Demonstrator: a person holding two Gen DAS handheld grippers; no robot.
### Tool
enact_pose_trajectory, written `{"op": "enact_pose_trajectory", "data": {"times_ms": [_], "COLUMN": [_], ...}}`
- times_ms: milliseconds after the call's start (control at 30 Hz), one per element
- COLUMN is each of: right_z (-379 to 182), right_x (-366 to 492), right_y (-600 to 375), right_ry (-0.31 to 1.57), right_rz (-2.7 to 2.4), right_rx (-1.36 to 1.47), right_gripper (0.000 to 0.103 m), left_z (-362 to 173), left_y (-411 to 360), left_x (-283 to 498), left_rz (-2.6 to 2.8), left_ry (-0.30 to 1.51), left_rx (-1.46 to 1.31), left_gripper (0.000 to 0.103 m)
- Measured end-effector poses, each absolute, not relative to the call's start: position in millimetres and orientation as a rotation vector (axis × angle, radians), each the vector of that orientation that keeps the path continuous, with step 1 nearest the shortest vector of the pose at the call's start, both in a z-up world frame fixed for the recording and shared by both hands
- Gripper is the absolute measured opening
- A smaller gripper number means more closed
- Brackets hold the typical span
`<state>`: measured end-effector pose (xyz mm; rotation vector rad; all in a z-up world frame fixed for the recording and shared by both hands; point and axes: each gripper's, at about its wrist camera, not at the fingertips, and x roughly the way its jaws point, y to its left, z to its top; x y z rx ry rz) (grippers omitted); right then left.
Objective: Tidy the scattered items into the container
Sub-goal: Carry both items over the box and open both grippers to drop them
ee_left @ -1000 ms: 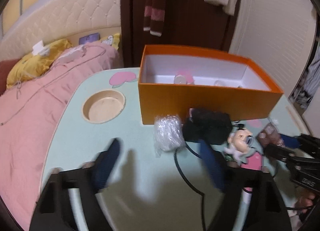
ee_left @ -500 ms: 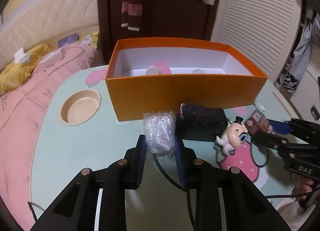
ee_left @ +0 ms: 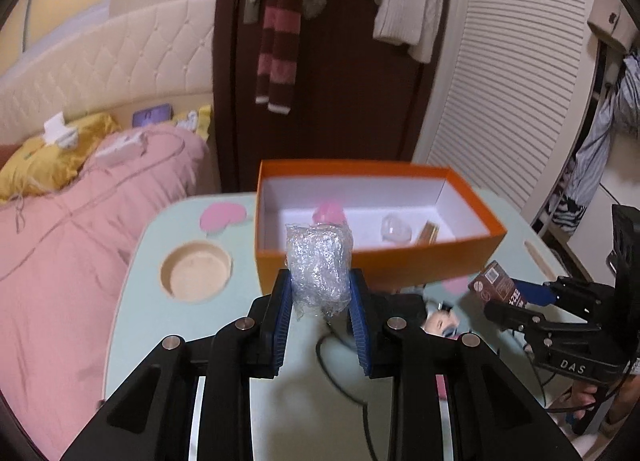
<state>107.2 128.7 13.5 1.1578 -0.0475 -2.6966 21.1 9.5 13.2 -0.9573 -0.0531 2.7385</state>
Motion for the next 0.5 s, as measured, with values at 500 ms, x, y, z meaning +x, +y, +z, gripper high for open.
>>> {"op": "enact_pose_trajectory", "data": {"times_ms": [500], "right_z": [58.2], "right_x": [46.7], "right_y": [120.5], "right_ry": [-0.067], "right_rz": [-2.743], "right_rx": [0.983], "right_gripper": [0.042], "left_z": [4.3], "left_y": [21.8], "left_x": [-41.7], "left_rz": [2.701], "left_ry": [-0.084], "left_rx": [-0.969], "left_gripper": [0.026]}}
